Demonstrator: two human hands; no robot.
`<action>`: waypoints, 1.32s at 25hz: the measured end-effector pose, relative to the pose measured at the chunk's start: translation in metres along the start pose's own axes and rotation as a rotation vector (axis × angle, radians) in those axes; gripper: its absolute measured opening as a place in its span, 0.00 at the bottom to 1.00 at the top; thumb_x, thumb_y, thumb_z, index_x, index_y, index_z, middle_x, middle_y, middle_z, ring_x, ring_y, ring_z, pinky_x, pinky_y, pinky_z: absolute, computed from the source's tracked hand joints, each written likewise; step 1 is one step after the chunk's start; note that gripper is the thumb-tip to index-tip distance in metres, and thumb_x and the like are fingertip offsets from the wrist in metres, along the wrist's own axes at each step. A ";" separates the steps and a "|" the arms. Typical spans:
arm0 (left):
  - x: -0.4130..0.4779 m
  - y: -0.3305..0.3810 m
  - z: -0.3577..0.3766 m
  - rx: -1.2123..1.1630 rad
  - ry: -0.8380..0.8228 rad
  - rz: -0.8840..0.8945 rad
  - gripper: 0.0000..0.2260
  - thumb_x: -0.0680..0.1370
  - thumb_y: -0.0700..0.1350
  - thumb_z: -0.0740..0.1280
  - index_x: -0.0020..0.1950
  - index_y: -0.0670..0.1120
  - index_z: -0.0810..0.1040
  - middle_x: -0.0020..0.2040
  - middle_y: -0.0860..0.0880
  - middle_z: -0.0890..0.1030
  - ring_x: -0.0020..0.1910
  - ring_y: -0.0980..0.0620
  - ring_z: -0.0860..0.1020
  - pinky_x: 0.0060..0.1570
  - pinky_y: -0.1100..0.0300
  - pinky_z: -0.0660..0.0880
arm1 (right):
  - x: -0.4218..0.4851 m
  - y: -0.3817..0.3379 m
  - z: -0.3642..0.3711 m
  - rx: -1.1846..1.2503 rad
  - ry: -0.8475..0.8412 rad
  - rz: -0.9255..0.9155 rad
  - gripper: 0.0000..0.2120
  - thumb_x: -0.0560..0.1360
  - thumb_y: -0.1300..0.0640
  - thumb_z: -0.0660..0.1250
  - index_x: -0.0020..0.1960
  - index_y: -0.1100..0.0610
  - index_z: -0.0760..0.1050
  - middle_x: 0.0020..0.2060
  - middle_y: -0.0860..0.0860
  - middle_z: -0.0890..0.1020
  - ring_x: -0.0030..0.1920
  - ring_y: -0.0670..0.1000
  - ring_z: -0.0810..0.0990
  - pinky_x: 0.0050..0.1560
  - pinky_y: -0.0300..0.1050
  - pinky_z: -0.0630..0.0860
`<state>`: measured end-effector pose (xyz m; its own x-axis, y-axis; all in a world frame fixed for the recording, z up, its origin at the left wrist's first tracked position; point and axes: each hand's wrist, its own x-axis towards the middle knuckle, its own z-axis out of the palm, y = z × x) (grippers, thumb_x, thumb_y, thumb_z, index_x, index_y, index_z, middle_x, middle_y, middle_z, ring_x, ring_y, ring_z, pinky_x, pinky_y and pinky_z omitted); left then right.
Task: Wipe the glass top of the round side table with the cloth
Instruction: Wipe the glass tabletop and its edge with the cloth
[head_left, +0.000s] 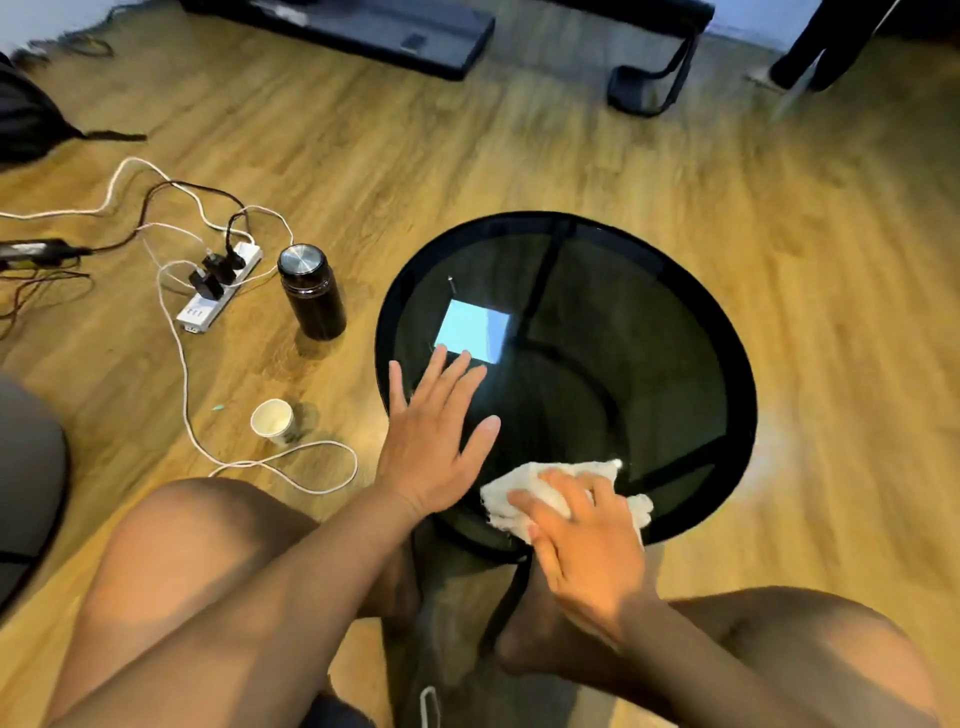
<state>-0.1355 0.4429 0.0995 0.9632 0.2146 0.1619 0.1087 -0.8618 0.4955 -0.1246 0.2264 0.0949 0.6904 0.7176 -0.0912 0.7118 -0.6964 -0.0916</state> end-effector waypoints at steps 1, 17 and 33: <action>-0.009 0.009 -0.003 -0.087 0.017 -0.011 0.24 0.81 0.57 0.52 0.74 0.48 0.67 0.76 0.49 0.67 0.79 0.49 0.58 0.78 0.43 0.47 | -0.011 0.002 -0.001 0.032 0.008 -0.037 0.19 0.77 0.47 0.56 0.66 0.39 0.72 0.62 0.49 0.76 0.55 0.57 0.74 0.50 0.55 0.76; -0.051 0.089 -0.048 -0.302 -0.065 0.078 0.20 0.75 0.60 0.65 0.59 0.49 0.81 0.54 0.54 0.74 0.53 0.54 0.74 0.49 0.58 0.76 | 0.026 -0.014 -0.076 2.129 -0.042 0.575 0.25 0.75 0.45 0.67 0.66 0.61 0.74 0.57 0.62 0.82 0.57 0.61 0.82 0.63 0.60 0.76; 0.041 -0.046 -0.004 -0.105 0.091 -0.249 0.25 0.82 0.57 0.48 0.76 0.51 0.65 0.81 0.47 0.58 0.81 0.48 0.51 0.76 0.44 0.37 | 0.130 -0.034 0.004 -0.136 -0.173 -0.046 0.28 0.82 0.41 0.40 0.80 0.45 0.38 0.80 0.51 0.40 0.78 0.62 0.36 0.76 0.65 0.41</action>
<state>-0.1021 0.4936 0.0868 0.8833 0.4586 0.0978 0.3087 -0.7258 0.6148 -0.0598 0.3435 0.0817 0.6324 0.7298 -0.2598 0.7613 -0.6475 0.0340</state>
